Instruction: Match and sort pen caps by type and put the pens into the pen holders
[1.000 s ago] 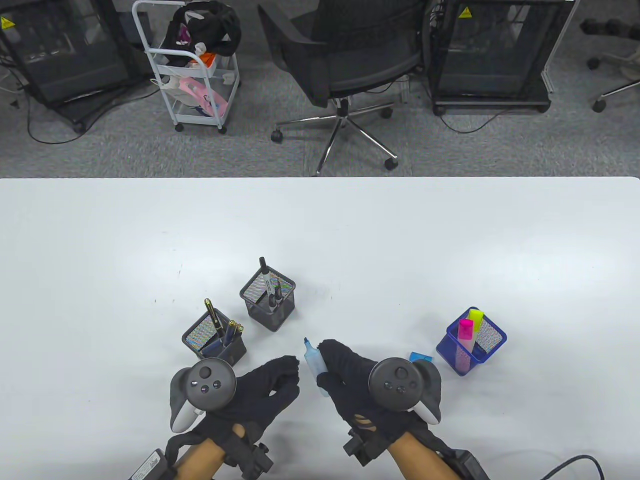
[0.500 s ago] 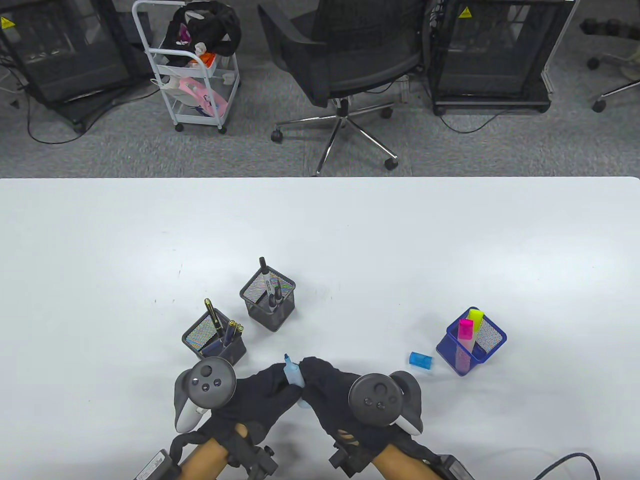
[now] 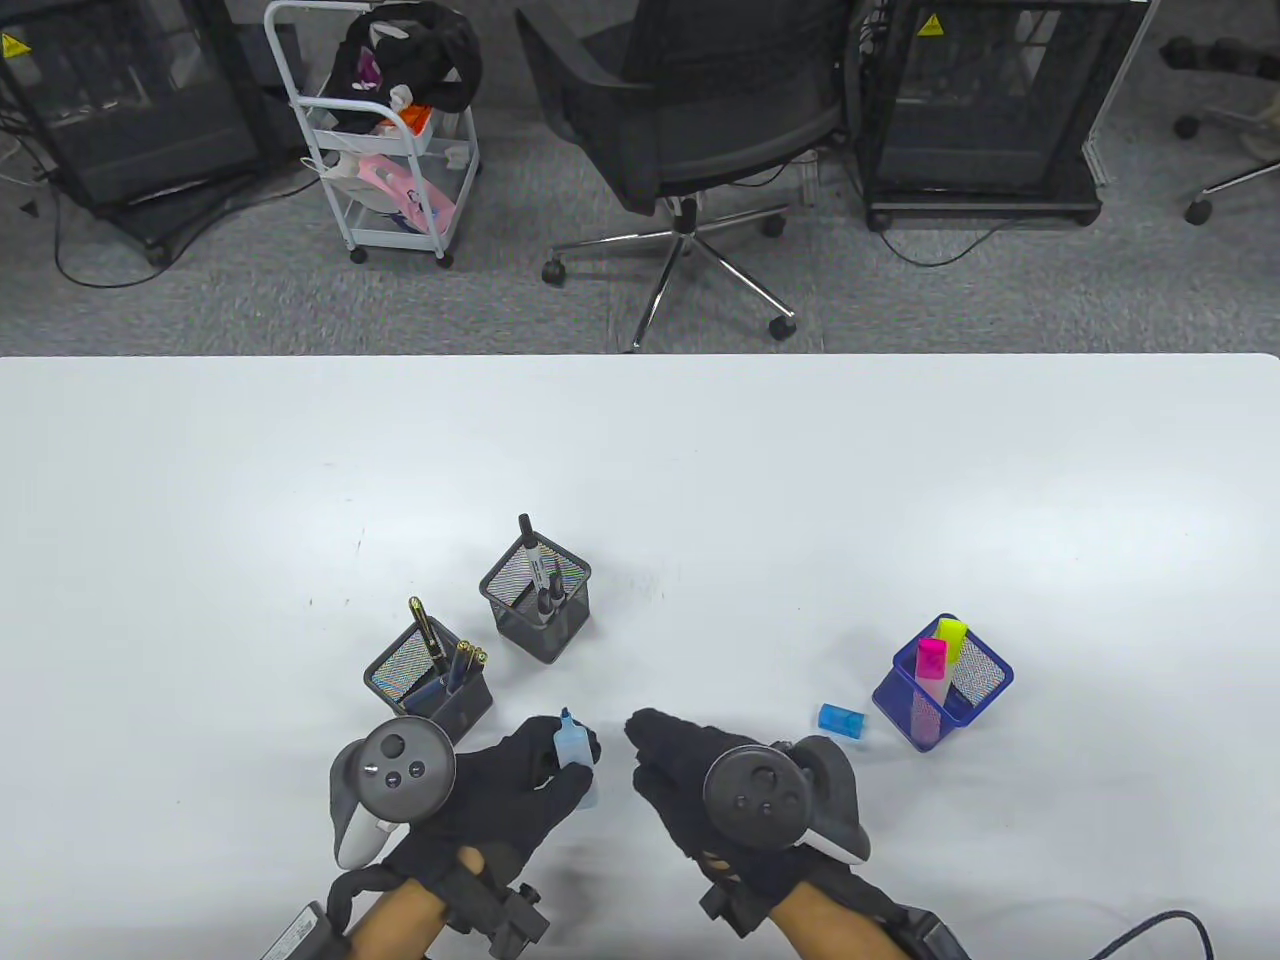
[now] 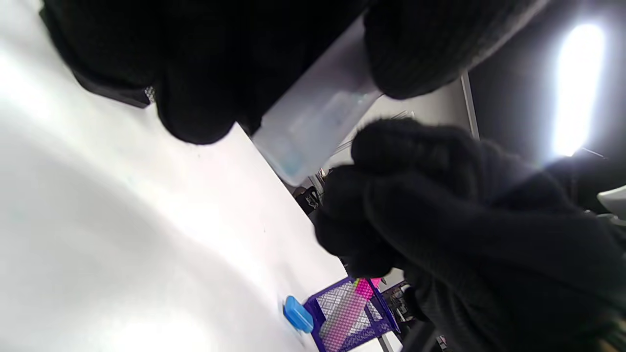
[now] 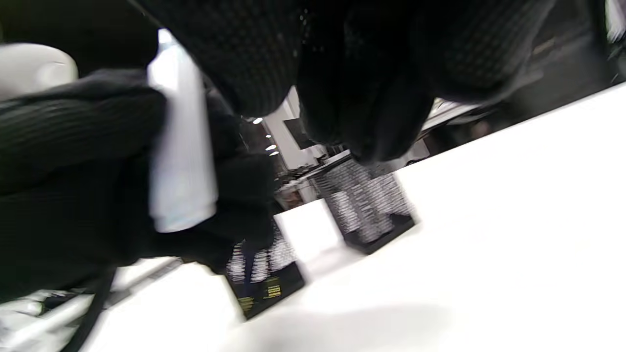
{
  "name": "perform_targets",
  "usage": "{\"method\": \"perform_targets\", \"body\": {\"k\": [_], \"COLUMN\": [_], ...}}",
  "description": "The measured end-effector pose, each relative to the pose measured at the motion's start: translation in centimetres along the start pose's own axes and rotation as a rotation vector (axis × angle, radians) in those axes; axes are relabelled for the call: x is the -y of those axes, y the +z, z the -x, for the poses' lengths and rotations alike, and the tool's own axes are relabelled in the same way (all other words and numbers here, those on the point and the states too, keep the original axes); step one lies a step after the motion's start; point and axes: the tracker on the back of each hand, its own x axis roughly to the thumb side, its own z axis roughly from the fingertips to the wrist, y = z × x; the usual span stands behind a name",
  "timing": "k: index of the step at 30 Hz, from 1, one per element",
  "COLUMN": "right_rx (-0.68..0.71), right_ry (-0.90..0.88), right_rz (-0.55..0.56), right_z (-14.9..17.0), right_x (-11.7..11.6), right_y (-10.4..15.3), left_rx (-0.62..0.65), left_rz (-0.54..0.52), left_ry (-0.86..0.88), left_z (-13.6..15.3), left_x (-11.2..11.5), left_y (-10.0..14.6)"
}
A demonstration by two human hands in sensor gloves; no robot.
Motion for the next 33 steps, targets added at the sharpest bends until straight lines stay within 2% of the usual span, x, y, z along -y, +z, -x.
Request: {"method": "perform_targets", "body": {"k": [3, 7, 13, 16, 22, 33], "right_rx": [-0.076, -0.24, -0.439, -0.507, -0.566, -0.574], "right_ry": [0.29, 0.406, 0.529, 0.582, 0.652, 0.767], "right_rz": [-0.012, -0.103, -0.31, -0.364, -0.374, -0.341], "right_z": [1.8, 4.5, 7.5, 8.5, 9.4, 9.9], "right_x": [2.2, 3.0, 0.2, -1.1, -2.1, -3.9], "right_y": [-0.1, -0.3, -0.8, -0.9, -0.9, -1.1], "left_rx": [0.005, 0.009, 0.012, 0.01, 0.001, -0.003], "left_rz": [-0.028, -0.006, 0.008, 0.016, 0.02, 0.027], "left_ry": [-0.016, -0.061, -0.102, -0.101, -0.094, -0.12], "left_z": [-0.2, -0.5, -0.7, -0.7, -0.6, -0.6], "left_x": [-0.4, -0.4, -0.3, -0.4, -0.5, -0.2], "left_y": [0.1, 0.1, 0.3, 0.4, 0.4, 0.4]}}
